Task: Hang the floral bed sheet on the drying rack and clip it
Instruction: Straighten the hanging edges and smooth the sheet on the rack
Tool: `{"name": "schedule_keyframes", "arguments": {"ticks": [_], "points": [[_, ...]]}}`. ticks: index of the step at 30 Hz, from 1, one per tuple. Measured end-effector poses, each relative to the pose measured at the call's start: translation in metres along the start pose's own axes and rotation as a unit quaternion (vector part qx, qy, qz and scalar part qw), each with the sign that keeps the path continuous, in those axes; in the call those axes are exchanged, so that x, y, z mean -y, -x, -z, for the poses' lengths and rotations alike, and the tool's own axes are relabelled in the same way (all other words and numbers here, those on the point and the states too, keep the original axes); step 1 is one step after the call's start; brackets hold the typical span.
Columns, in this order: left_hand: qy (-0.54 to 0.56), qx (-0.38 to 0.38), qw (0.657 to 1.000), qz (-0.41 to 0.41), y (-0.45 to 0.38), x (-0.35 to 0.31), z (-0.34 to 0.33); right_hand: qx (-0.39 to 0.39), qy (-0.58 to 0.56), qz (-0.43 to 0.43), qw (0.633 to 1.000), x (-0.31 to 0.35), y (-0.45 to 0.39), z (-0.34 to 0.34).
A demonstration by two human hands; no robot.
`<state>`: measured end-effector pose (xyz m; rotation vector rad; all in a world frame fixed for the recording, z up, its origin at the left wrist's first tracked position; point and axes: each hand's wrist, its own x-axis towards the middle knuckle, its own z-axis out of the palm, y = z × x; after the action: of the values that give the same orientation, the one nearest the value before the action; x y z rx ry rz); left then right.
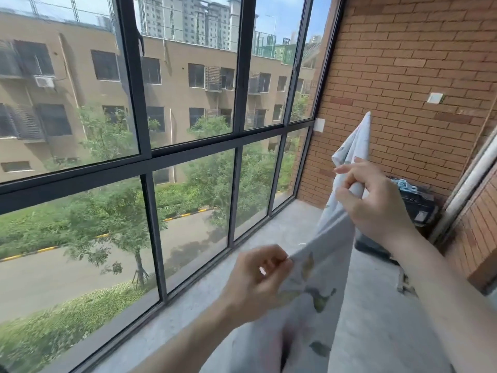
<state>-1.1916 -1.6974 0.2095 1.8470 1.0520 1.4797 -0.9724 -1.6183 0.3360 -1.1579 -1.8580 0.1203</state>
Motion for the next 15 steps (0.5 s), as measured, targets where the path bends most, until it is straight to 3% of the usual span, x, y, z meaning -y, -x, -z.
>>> {"name": "schedule_keyframes", "arguments": {"ticks": [7, 11, 15], "points": [[-0.120, 0.122, 0.985, 0.031, 0.008, 0.014, 0.002, 0.010, 0.016, 0.017, 1.000, 0.022, 0.010, -0.012], [-0.016, 0.193, 0.977, 0.092, 0.003, 0.017, 0.019, 0.022, 0.059, 0.030, 0.998, 0.022, 0.020, -0.016], [-0.093, 0.249, 0.962, 0.065, 0.000, 0.013, 0.017, 0.003, 0.048, 0.071, 0.996, 0.016, 0.041, -0.022]]}}
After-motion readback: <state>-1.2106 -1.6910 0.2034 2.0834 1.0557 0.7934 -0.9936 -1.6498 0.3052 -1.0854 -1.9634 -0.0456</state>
